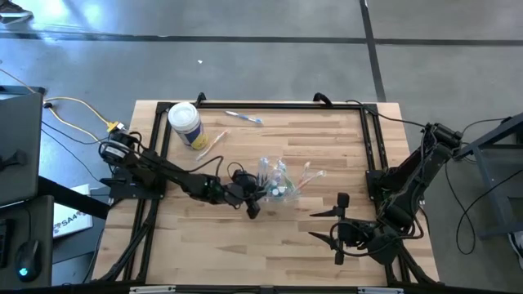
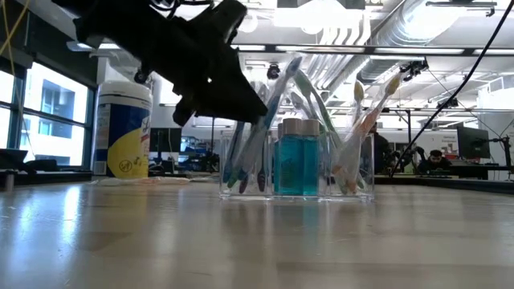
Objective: Pick & Place toothbrushing station
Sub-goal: Put the bottom blue toothbrush into the transparent organizer, then put the orange toothbrush into the transparent organizer
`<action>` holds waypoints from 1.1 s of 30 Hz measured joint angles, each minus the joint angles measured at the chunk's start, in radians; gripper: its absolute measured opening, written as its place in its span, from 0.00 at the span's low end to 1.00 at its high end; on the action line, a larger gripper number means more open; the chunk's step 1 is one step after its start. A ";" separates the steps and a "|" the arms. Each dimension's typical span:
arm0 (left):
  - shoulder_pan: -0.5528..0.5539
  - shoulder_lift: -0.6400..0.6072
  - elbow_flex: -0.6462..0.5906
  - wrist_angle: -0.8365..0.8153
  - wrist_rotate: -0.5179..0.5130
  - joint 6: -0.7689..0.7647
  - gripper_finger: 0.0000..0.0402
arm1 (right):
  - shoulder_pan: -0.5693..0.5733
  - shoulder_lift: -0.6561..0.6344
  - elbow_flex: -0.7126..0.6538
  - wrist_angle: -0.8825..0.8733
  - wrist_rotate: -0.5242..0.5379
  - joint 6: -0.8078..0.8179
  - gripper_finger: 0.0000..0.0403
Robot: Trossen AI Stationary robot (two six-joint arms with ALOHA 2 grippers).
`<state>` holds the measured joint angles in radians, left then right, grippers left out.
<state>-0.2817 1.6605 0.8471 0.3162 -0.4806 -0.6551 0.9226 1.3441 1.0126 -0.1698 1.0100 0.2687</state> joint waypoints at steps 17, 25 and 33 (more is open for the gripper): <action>-0.017 -0.145 0.000 -0.129 0.039 0.206 0.23 | 0.000 0.000 0.000 -0.002 -0.017 -0.035 0.53; -0.033 -0.235 0.091 -0.476 -0.066 0.307 0.23 | -0.060 -0.076 0.001 -0.010 -0.018 -0.172 0.53; -0.032 -0.236 0.217 -0.913 -0.201 0.161 0.23 | -0.230 -0.151 0.001 -0.063 -0.129 -0.250 0.53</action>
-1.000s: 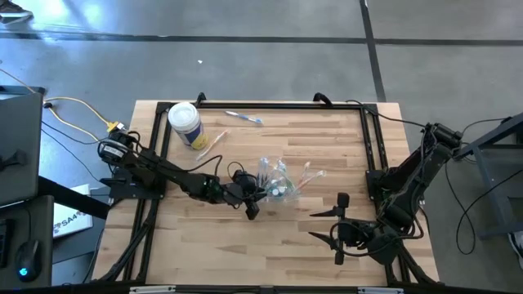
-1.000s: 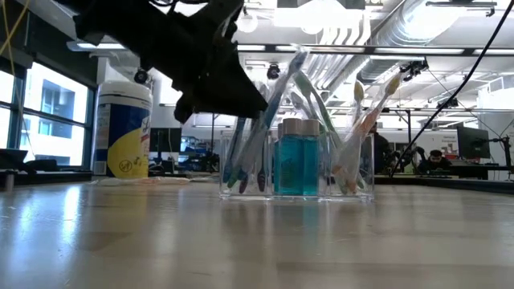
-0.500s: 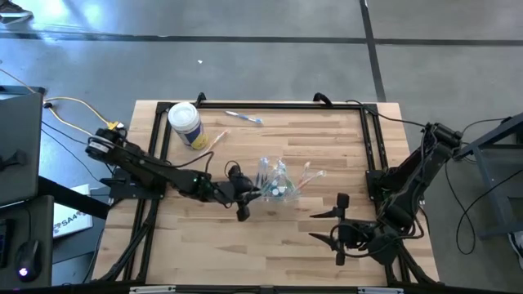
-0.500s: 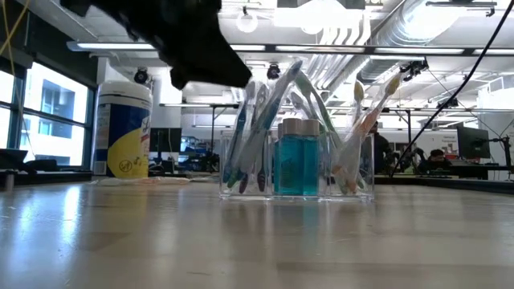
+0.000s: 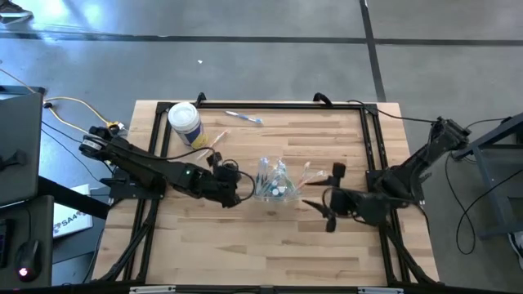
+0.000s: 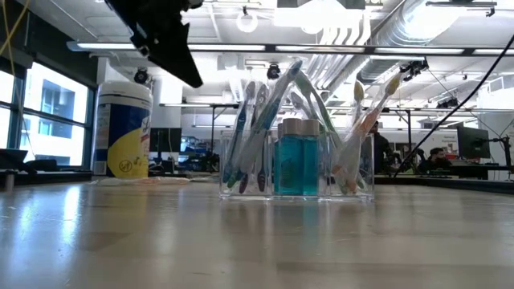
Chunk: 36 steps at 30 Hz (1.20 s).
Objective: Pick & Place toothbrushing station
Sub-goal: Put the orange toothbrush into the transparent organizer
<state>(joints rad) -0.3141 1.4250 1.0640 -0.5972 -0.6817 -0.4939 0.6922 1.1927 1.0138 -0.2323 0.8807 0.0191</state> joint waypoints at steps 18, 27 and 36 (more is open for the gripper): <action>0.267 0.007 0.088 -0.564 0.203 -0.804 0.23 | -0.256 -0.059 0.000 -0.123 -0.310 -0.049 0.53; 0.355 0.061 0.088 -0.610 0.236 -0.793 0.23 | -0.326 -0.058 0.000 -0.198 -0.393 -0.043 0.53; 0.427 0.083 0.033 -0.642 0.303 -0.863 0.23 | -0.361 -0.058 -0.001 -0.219 -0.513 -0.038 0.53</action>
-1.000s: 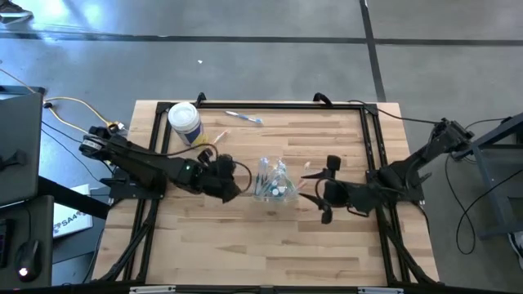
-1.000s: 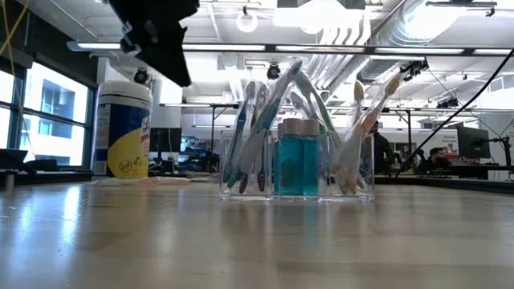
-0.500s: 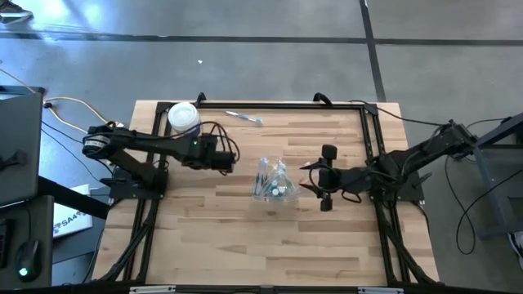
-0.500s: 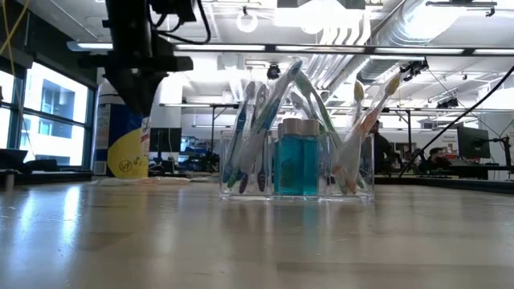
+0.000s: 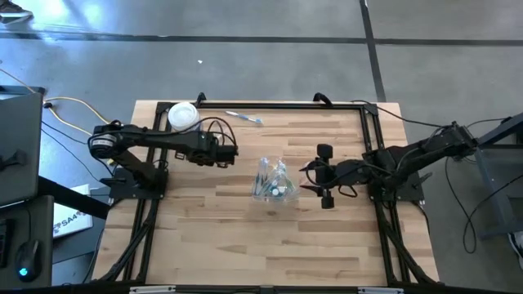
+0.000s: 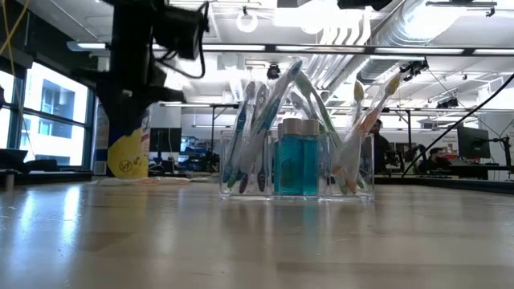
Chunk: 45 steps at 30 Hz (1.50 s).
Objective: Pick & Place toothbrushing station
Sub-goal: Put the orange toothbrush into the transparent organizer
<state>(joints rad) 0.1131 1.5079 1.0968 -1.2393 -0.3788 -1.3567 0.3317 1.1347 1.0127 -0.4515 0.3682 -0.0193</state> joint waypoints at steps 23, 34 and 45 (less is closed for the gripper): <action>0.112 0.003 -0.192 0.228 0.004 0.153 0.23 | 0.002 0.000 0.000 -0.008 -0.070 0.053 0.53; 0.122 0.003 -0.192 0.258 0.002 0.250 0.23 | 0.002 0.000 0.000 -0.009 -0.116 0.055 0.53; 0.123 0.003 -0.192 0.244 -0.075 0.279 0.23 | 0.002 0.000 0.000 -0.010 -0.117 0.054 0.53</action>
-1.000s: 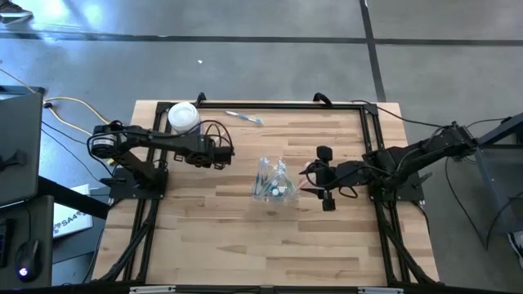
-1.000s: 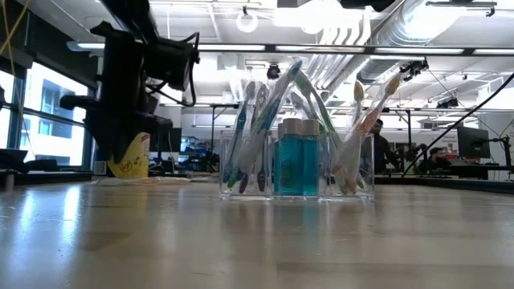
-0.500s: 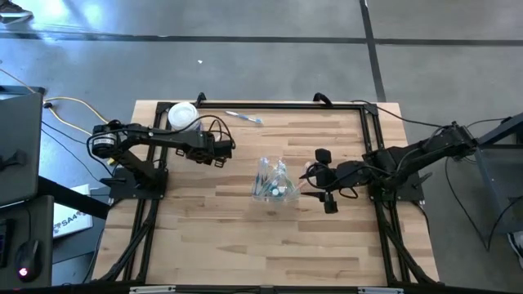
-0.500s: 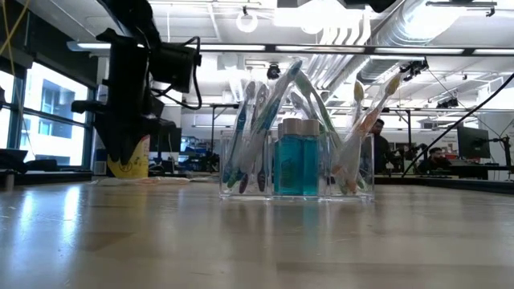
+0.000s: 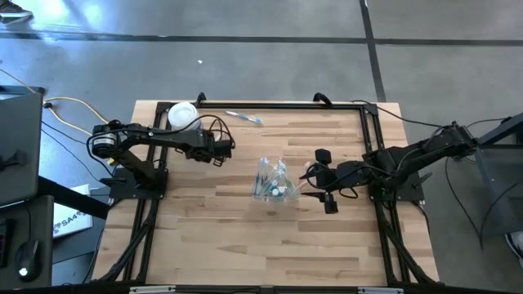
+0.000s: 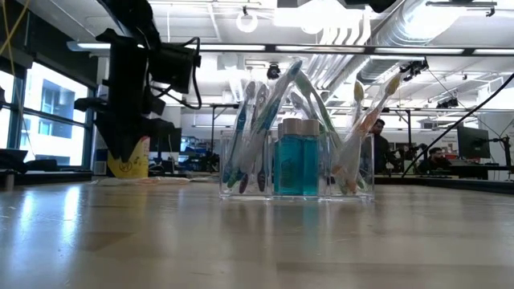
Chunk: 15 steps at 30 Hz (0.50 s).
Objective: Pick & Place toothbrushing station
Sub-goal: Put the orange toothbrush into the transparent organizer
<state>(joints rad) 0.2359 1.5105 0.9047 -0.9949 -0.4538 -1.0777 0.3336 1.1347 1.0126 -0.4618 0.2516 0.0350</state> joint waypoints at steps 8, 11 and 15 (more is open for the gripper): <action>0.000 0.000 0.000 -0.007 0.085 0.061 0.23 | 0.000 0.000 0.000 -0.007 -0.001 0.015 0.53; 0.000 0.000 0.000 0.003 0.101 0.063 0.23 | 0.000 0.000 0.000 -0.007 -0.001 0.016 0.53; 0.000 0.000 0.000 0.000 0.136 0.051 0.23 | 0.000 0.000 0.000 -0.007 -0.001 0.016 0.53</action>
<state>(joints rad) 0.2356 1.5105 0.9051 -0.9945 -0.3177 -1.0264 0.3336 1.1347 1.0126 -0.4689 0.2508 0.0513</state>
